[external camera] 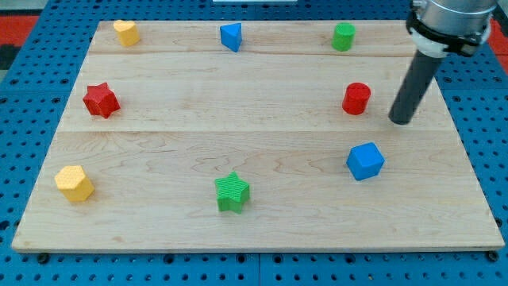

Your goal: Move the red circle to the center

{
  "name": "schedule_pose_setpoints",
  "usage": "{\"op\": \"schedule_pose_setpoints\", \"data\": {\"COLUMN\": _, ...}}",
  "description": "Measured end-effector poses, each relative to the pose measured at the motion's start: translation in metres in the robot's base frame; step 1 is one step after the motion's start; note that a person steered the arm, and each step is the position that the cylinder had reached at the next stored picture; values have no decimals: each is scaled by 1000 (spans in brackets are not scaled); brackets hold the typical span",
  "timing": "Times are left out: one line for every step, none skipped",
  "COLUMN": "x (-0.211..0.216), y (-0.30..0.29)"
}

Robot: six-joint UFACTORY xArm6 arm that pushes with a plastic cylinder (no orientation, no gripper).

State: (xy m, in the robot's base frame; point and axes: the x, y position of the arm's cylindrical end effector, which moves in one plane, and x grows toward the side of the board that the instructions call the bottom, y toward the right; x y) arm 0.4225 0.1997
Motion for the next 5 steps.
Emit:
{"op": "schedule_pose_setpoints", "data": {"x": -18, "y": 0}}
{"op": "schedule_pose_setpoints", "data": {"x": -23, "y": -5}}
{"op": "schedule_pose_setpoints", "data": {"x": -50, "y": -25}}
{"op": "schedule_pose_setpoints", "data": {"x": -38, "y": -81}}
{"op": "schedule_pose_setpoints", "data": {"x": -38, "y": -75}}
